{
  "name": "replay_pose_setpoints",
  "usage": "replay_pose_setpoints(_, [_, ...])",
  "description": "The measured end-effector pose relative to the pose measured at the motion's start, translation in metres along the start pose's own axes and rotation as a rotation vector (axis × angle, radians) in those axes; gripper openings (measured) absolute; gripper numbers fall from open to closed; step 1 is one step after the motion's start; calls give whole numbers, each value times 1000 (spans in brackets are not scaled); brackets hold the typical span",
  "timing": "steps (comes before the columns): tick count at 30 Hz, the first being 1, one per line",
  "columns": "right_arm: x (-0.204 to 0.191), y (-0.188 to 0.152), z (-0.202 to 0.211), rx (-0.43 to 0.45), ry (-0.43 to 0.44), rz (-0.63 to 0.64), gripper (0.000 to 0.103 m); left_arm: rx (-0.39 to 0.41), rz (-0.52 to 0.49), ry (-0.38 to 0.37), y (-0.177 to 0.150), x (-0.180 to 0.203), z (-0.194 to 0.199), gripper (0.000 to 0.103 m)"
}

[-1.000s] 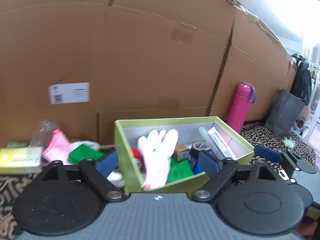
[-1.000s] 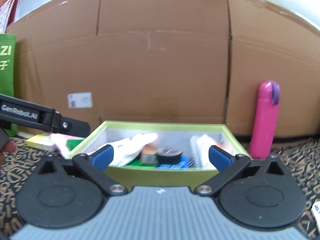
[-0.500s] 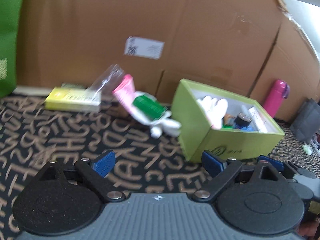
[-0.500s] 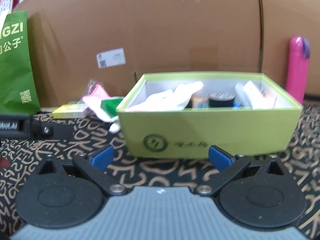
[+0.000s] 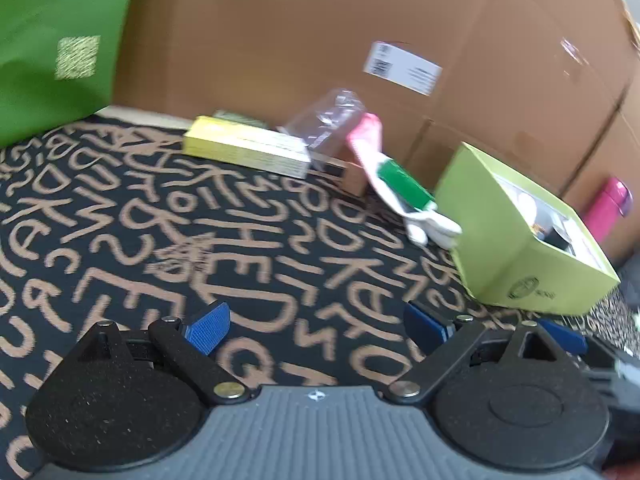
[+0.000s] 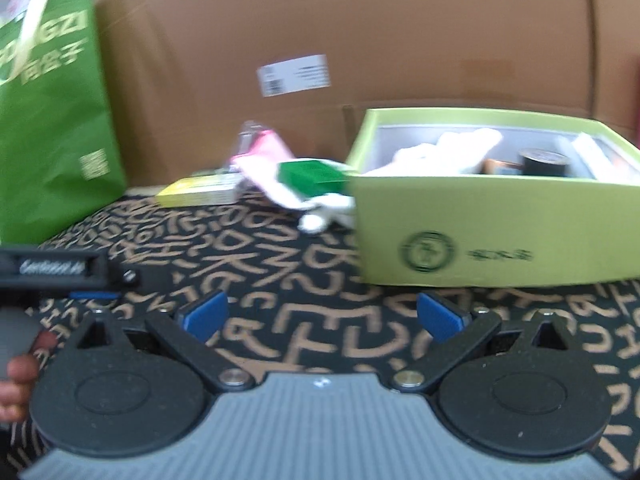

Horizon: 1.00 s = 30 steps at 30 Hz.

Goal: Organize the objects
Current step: 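Withdraw both tools from the box back toward the pile, then grasp the yellow medicine box with the left tool and lift it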

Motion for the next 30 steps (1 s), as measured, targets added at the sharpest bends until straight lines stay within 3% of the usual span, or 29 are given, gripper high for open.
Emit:
replay_pose_setpoints(6, [-41,2,-15,10,105,75,103,21,-26,61,23,-28,-11,97])
replay_pose_setpoints(13, [-81,3,-38,-3,177,152,103,74,-85,112,74,-58,-48,97])
replay_pose_setpoints(15, [-91,5,-50,1,196,187,103,70,-59,84,84,-67,-59,97])
replay_pose_setpoints(22, [-121,19,-121,-32,239,311,87,41,44,3,109,-88,-91,93])
replay_pose_setpoints(27, [-117,33,-182,-93,231,236,85,60,-54,15,121,-90,-105,89])
replay_pose_setpoints(30, [-116,45,-204,-74,223,210,85,46,-104,11,125,-90,-117,82])
Point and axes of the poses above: each gripper's, at about its wrist camera, not at the fingertips, and z roughly against the way its jaws point, x to its right, y to its top, the point moved 6 cm from there along -z, roughly the way its jaws point, and after that the axes turned 9 degrees about x, right-handed, at the moved point
